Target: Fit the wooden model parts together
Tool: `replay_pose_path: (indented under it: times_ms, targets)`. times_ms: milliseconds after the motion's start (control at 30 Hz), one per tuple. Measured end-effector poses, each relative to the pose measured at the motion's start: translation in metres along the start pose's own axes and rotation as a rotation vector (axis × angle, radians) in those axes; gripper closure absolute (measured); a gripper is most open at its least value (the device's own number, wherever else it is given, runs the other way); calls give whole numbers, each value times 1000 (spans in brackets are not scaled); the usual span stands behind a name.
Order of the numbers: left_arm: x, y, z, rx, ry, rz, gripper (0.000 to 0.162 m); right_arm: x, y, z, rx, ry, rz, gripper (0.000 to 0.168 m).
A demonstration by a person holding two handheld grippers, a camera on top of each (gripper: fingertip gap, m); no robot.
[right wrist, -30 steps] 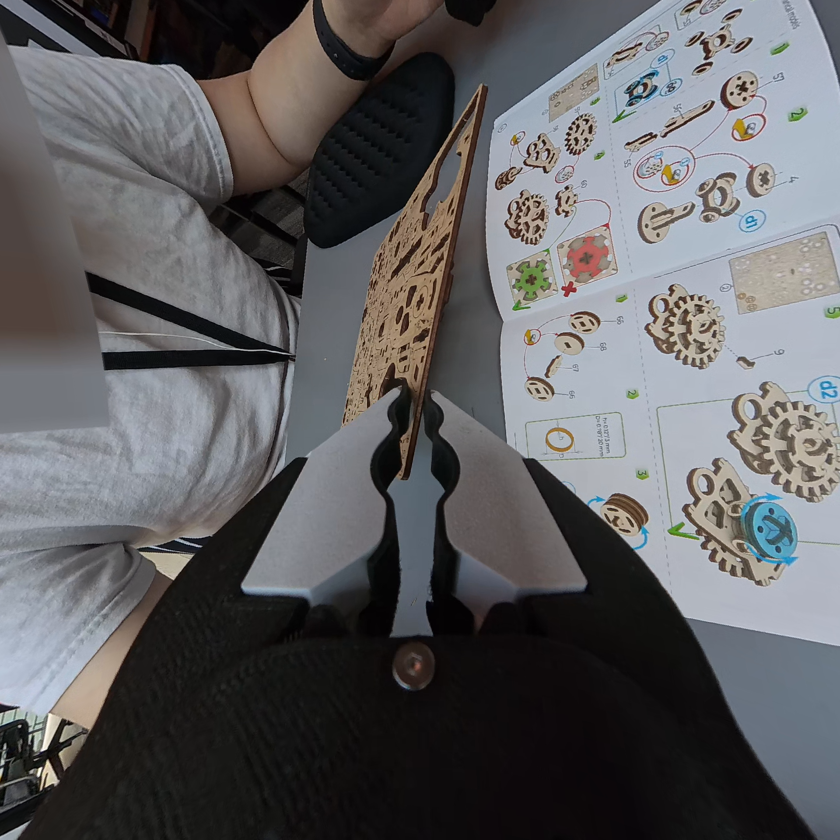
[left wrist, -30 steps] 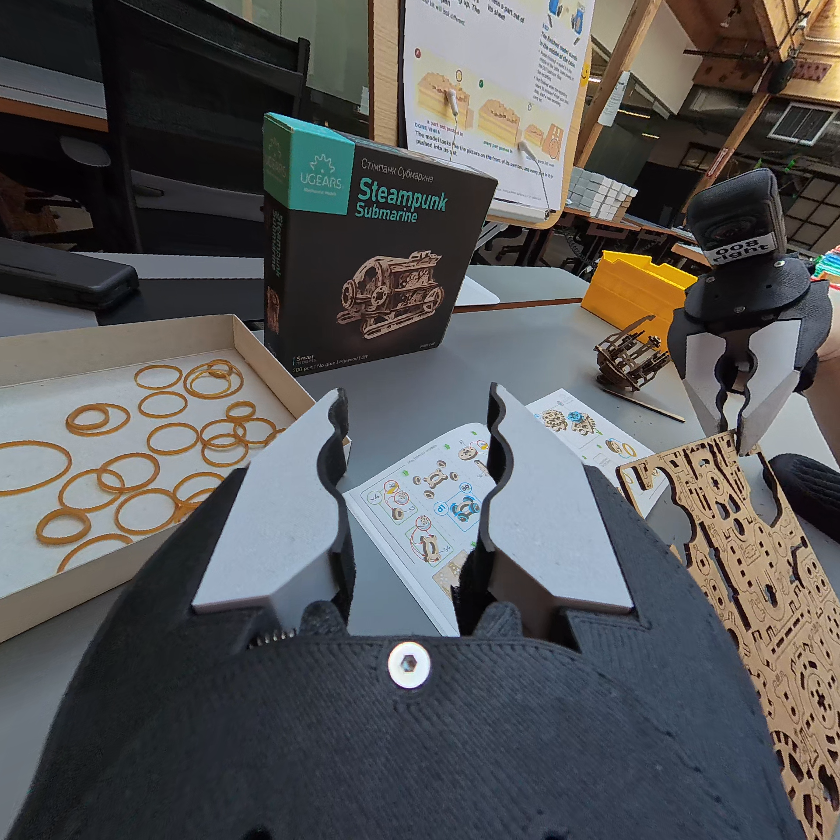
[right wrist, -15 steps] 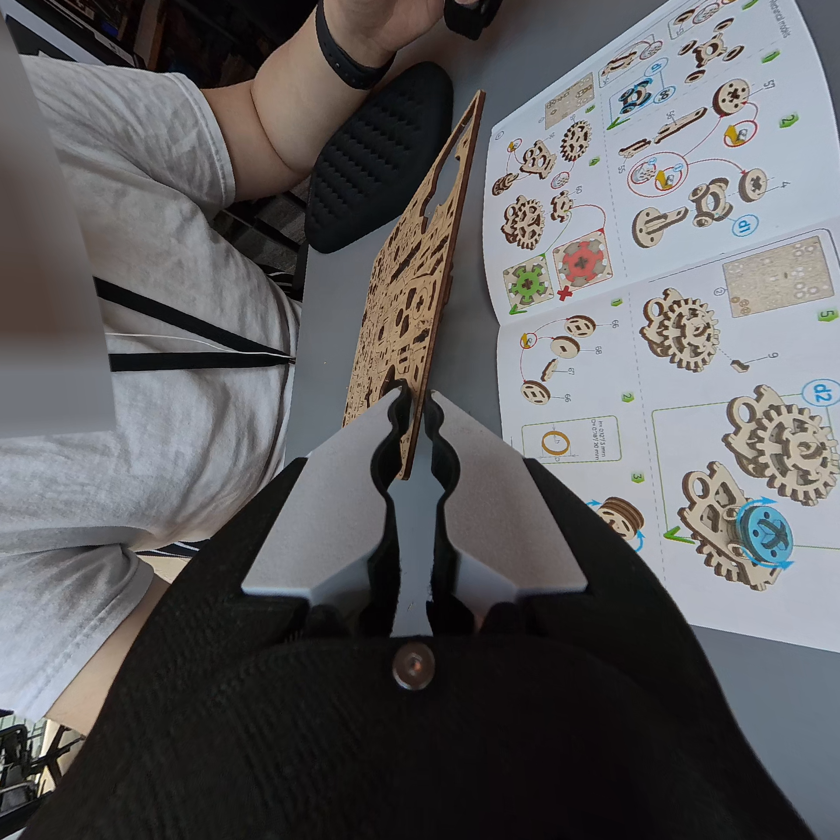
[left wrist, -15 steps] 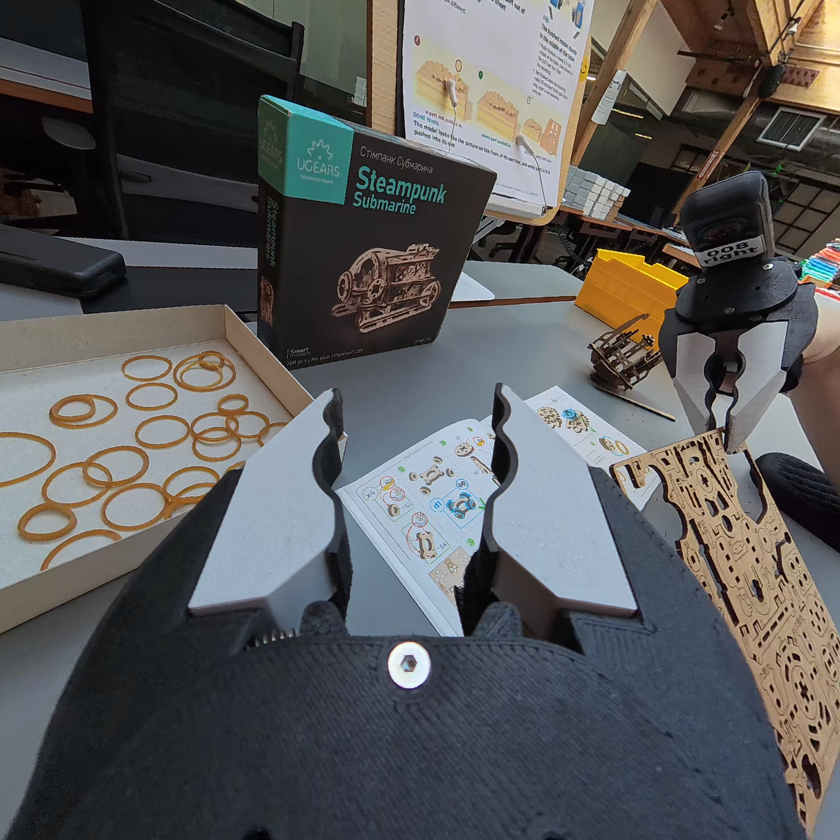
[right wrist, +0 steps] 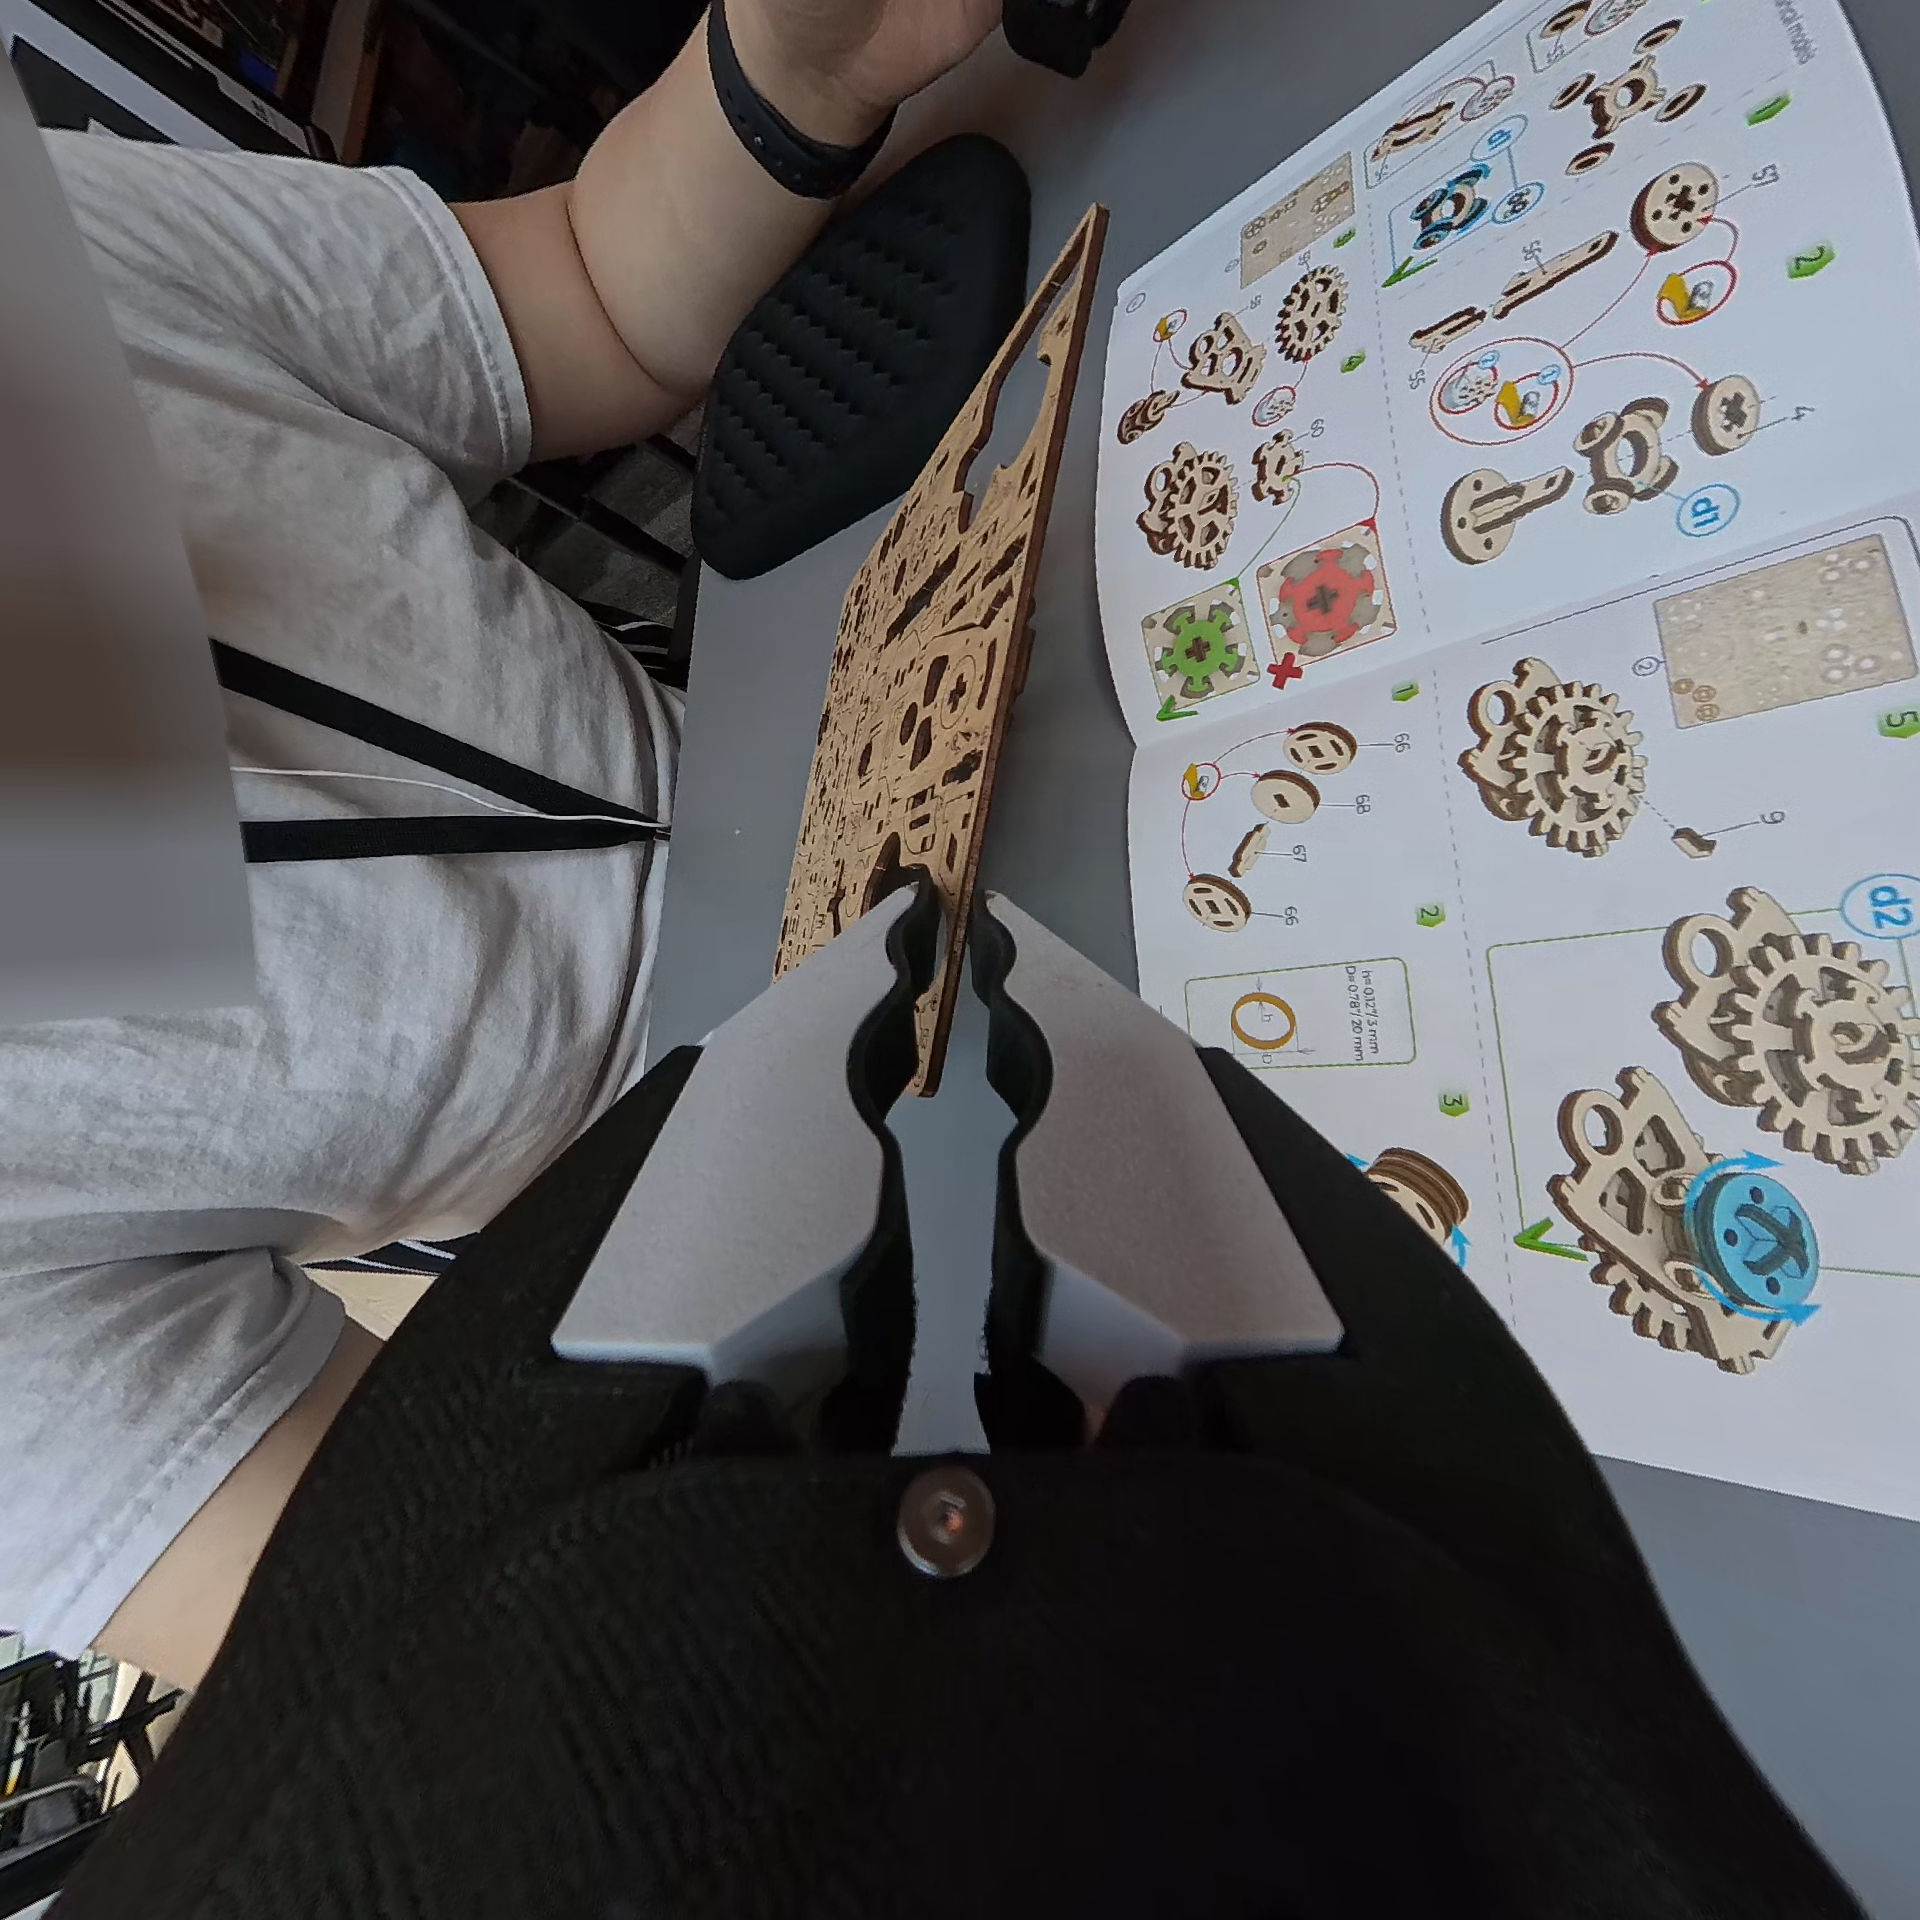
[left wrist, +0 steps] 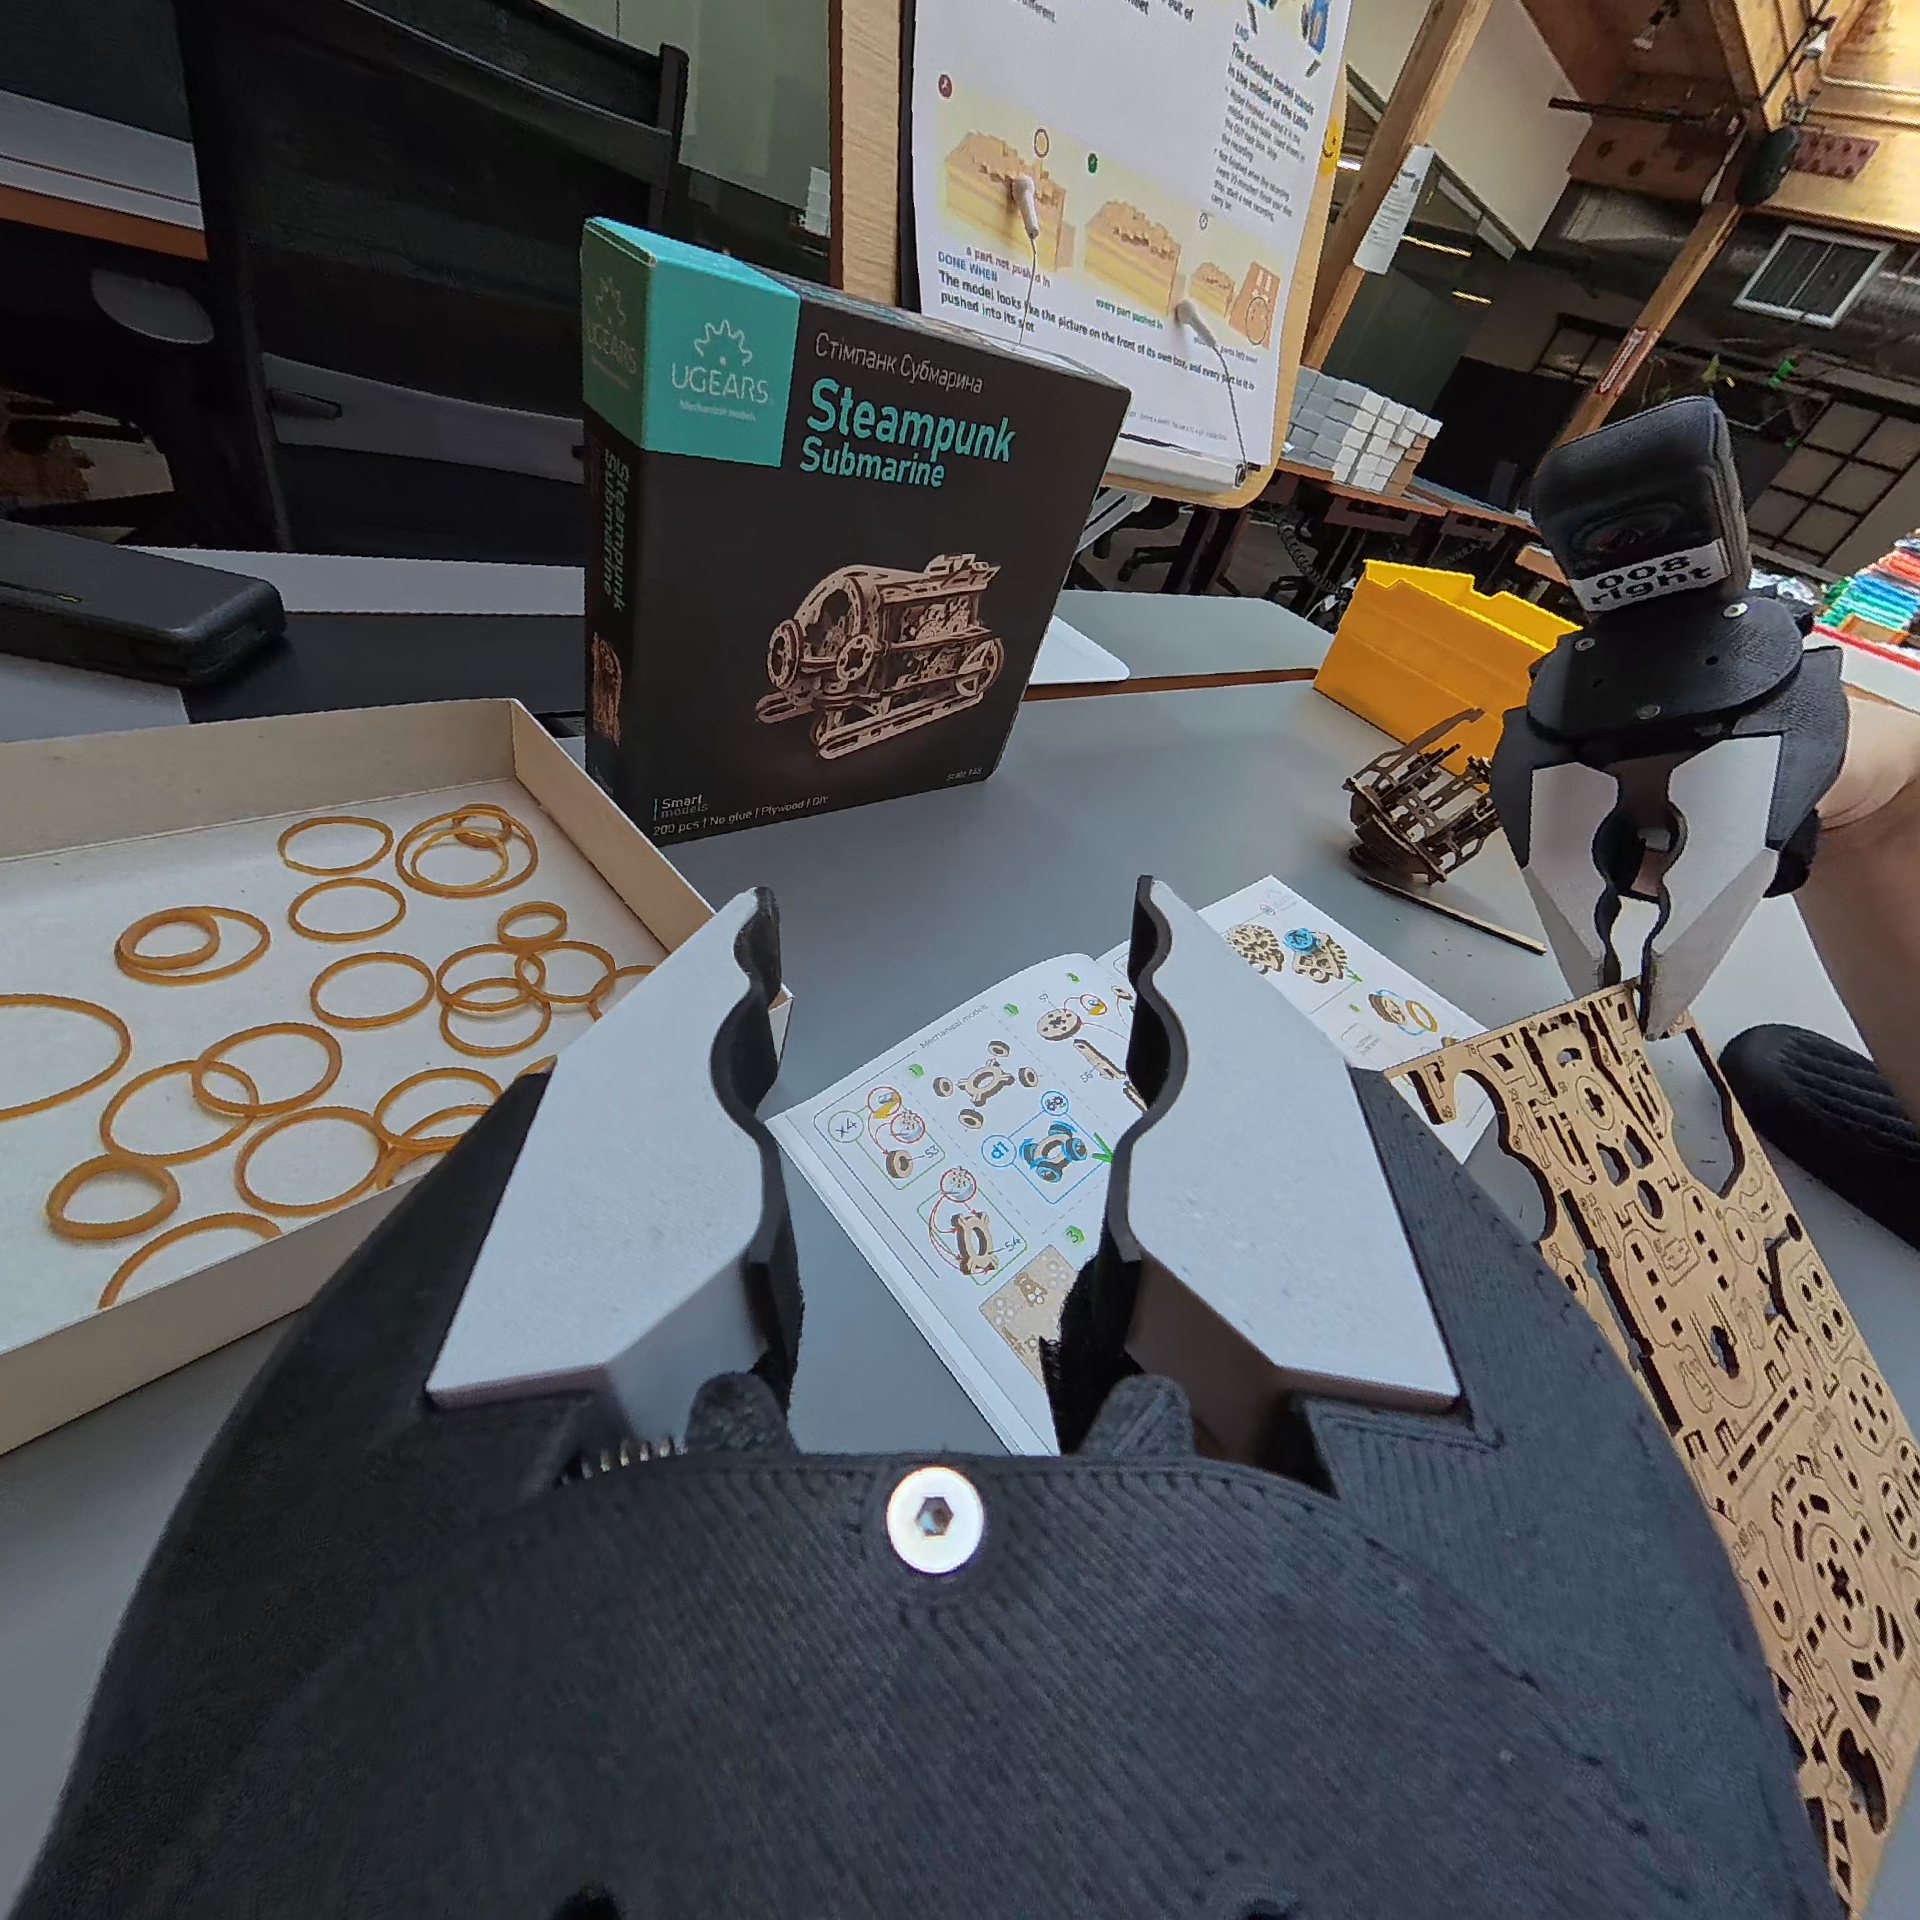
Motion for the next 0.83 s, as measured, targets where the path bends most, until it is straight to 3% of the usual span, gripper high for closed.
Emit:
replay_pose_path:
  times_ms: [833]
  targets:
    - [-2, 2, -3, 18, 14, 16, 87, -3, 0, 1, -2, 3, 7, 165]
Point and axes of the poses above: each gripper's, where its closed fingertips meet, x out along the fingers, z out of its underside, y = z × x across the jaws, the point moved 4 cm from there along -x, back along the fingers, and after that the axes turned 2 degrees about -z, right-handed, at the moved point
